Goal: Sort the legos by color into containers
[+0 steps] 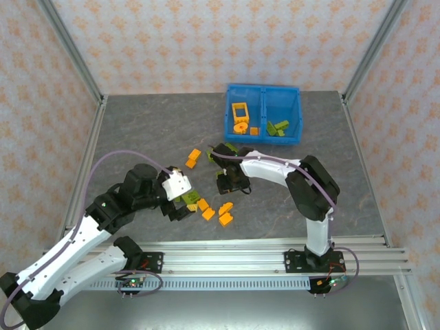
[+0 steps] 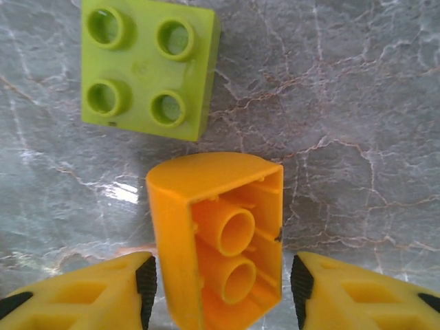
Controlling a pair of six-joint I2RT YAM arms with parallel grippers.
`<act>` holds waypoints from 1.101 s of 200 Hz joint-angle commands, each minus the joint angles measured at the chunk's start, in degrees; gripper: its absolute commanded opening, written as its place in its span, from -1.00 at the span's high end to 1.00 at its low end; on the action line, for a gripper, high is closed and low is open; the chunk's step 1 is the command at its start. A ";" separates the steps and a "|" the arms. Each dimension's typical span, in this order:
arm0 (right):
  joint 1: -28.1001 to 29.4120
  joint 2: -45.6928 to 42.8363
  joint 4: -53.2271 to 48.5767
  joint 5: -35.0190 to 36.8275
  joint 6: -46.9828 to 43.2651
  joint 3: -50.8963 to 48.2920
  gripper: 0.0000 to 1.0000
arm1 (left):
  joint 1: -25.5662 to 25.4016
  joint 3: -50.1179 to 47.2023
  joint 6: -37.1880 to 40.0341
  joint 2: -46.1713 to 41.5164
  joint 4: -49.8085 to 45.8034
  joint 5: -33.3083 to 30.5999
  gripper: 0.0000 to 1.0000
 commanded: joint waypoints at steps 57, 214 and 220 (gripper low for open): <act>0.47 -4.24 0.28 2.87 -0.04 -0.13 0.50 | -0.31 0.34 3.15 0.62 3.10 0.26 -1.00; -18.99 6.13 -3.93 13.40 -5.27 34.79 0.50 | 0.04 -4.08 -7.93 -5.19 17.59 -6.73 -0.99; -19.58 8.89 -4.99 12.86 -5.56 38.02 0.50 | 0.04 -4.06 -7.99 -5.12 17.53 -6.99 -0.99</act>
